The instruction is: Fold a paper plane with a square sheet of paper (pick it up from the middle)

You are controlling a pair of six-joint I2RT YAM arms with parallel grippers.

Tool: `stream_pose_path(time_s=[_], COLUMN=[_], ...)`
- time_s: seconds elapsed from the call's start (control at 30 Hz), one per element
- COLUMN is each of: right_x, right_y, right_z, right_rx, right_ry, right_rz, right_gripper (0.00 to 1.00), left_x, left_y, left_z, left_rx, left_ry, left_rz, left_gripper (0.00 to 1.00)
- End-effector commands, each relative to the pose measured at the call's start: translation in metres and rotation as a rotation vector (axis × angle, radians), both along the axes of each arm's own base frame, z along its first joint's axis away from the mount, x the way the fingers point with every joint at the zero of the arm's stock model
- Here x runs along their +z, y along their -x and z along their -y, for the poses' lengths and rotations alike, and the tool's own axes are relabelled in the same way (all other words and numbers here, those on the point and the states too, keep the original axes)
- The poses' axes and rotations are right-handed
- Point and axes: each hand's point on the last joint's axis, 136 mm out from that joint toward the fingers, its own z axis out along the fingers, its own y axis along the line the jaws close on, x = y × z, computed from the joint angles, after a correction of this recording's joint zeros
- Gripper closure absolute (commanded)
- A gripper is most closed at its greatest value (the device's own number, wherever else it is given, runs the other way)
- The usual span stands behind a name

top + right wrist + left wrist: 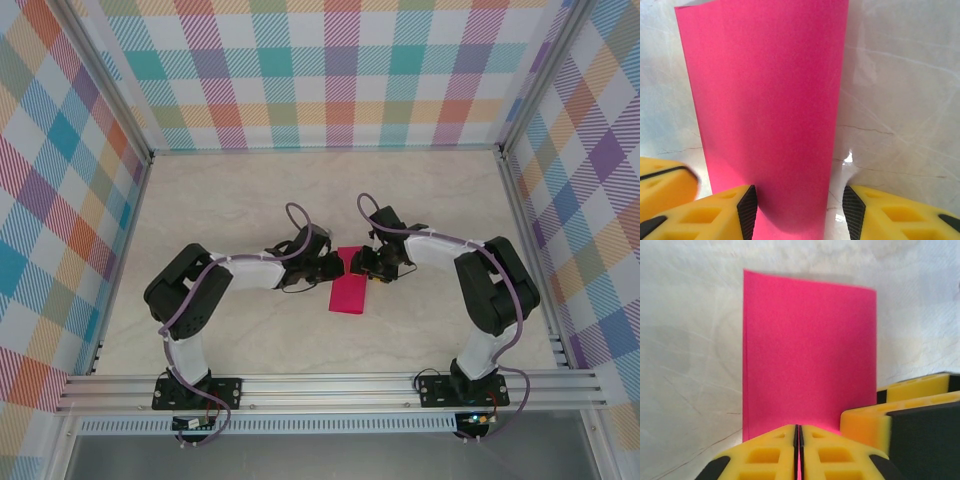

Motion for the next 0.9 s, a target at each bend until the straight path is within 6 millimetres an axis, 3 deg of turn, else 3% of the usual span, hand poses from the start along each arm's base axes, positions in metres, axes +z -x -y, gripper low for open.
stream_pose_path(time_s=[0.0,0.1,0.33,0.57,0.87], right_x=[-0.02,-0.025,-0.03,-0.034,-0.041], right_y=[0.005,0.008,0.014,0.021,0.03], right_z=[0.014,0.018,0.022,0.015,0.025], right_rx=[-0.039,-0.058,-0.103,-0.038,0.029], right_ry=[0.084,0.103,0.128,0.102,0.16], right_rz=[-0.055,-0.077,-0.129,-0.164,-0.175], right_gripper=[0.48,0.49,0.49,0.47,0.47], left_x=[0.029,0.033,0.035,0.028,0.01], left_y=[-0.004,-0.005,-0.001,0.002,0.0], left_z=[-0.017,-0.033,-0.034,-0.025,-0.015], left_rx=[0.07,0.12,0.111,0.051,0.028], left_ry=[-0.049,-0.094,-0.052,0.003,0.04], left_rz=[0.086,0.098,0.072,0.019,-0.052], left_gripper=[0.86,0.83,0.79,0.8,0.84])
